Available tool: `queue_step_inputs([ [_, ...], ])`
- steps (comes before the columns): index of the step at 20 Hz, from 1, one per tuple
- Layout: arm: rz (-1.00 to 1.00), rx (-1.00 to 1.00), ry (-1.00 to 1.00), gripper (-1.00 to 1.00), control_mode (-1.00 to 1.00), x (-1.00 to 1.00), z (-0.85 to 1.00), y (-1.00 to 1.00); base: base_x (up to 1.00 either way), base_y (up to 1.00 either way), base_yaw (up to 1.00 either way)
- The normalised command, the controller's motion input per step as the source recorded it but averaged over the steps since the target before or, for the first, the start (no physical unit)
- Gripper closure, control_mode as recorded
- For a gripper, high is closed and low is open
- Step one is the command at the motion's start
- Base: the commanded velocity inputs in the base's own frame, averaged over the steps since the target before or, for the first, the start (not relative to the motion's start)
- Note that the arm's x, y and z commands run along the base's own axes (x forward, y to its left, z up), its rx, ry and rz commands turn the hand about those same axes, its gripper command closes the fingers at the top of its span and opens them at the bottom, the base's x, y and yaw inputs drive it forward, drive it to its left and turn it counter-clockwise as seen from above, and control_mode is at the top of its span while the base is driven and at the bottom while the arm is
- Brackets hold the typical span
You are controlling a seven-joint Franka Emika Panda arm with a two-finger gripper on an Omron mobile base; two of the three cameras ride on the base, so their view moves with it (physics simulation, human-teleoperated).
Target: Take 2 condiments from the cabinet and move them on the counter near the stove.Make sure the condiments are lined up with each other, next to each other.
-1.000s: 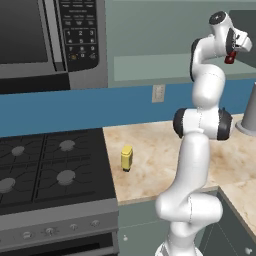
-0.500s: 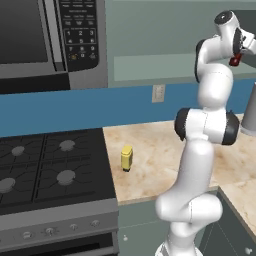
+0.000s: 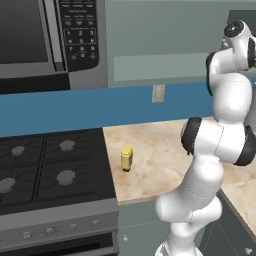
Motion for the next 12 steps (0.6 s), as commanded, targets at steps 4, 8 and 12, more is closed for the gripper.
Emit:
queue_step_inputs([
  [4,0.0,-0.04,-0.13,1.0,-1.0,-0.96,0.31,0.05,0.0,0.0,0.0],
  [8,0.03,-0.01,-0.01,1.0,-1.0,-0.82,0.45,0.2,0.0,0.0,0.0],
  [12,0.13,0.0,0.11,1.0,-1.0,-0.61,0.37,0.45,0.0,0.0,0.0],
])
